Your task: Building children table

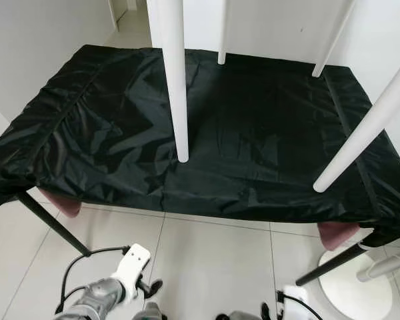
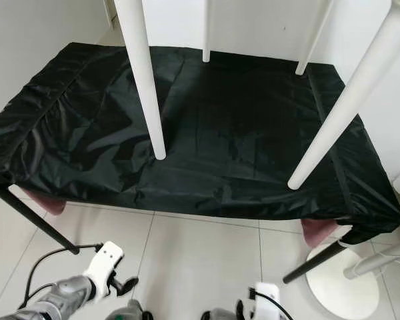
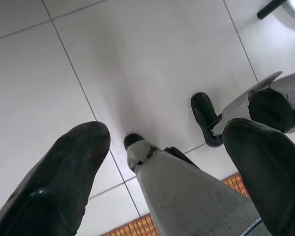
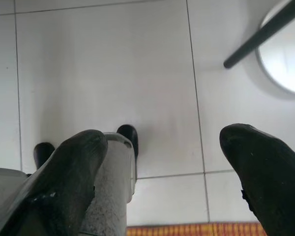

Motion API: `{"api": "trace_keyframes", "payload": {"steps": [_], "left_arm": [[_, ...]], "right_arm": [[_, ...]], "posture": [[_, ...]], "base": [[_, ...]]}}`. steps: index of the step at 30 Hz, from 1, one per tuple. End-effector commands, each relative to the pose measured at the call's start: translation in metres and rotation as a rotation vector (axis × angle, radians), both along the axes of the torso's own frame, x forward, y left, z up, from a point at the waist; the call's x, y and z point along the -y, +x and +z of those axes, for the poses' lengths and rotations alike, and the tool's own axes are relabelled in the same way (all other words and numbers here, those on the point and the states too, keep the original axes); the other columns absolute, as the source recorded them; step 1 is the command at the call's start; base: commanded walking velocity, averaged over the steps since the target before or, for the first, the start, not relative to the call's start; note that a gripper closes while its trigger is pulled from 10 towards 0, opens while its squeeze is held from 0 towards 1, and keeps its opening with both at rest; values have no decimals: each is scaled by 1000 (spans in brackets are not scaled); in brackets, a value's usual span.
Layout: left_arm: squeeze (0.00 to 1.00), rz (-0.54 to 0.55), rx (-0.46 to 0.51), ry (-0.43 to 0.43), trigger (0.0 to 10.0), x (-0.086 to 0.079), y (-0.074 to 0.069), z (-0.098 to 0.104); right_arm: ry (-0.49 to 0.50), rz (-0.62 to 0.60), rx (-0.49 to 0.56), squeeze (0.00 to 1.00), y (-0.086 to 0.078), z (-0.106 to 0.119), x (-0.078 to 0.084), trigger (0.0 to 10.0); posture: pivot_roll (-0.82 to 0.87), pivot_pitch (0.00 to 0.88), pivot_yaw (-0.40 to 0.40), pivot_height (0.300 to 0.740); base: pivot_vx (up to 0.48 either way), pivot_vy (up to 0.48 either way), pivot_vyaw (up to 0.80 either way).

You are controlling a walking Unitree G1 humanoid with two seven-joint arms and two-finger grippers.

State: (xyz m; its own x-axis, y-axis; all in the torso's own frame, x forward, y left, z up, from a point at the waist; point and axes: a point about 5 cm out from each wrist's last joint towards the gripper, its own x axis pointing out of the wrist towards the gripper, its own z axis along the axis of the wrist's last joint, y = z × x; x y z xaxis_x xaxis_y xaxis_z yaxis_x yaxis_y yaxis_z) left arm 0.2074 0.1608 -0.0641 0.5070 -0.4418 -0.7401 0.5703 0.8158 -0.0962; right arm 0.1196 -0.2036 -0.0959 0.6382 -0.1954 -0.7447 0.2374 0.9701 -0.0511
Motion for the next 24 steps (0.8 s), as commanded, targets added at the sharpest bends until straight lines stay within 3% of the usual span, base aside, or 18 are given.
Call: {"api": "trace_keyframes", "payload": {"steps": [1,4,8,13,24], "left_arm": [[0,99,31,163,10000,-9,-3,-6],[0,101,9,191,10000,-7,-6,-9],[0,93,-29,173,10000,1,-7,-11],[0,57,-15,189,10000,8,-6,-11],[0,136,-33,134,10000,14,-7,-12]], "right_arm": [[29,-24,-93,0,-19,-9,-5,10000],[23,-21,-110,0,-21,-10,-7,10000],[-72,8,-127,0,-18,-9,-3,10000],[-40,18,-120,0,-13,-9,-9,10000],[3,40,-134,0,-10,-10,-14,10000]], "posture": [[6,0,32,740],[0,0,35,740],[-14,0,38,740],[-13,0,29,740],[18,0,6,740]], "base": [[0,0,0],[0,0,0],[0,0,0],[0,0,0],[0,0,0]]}}
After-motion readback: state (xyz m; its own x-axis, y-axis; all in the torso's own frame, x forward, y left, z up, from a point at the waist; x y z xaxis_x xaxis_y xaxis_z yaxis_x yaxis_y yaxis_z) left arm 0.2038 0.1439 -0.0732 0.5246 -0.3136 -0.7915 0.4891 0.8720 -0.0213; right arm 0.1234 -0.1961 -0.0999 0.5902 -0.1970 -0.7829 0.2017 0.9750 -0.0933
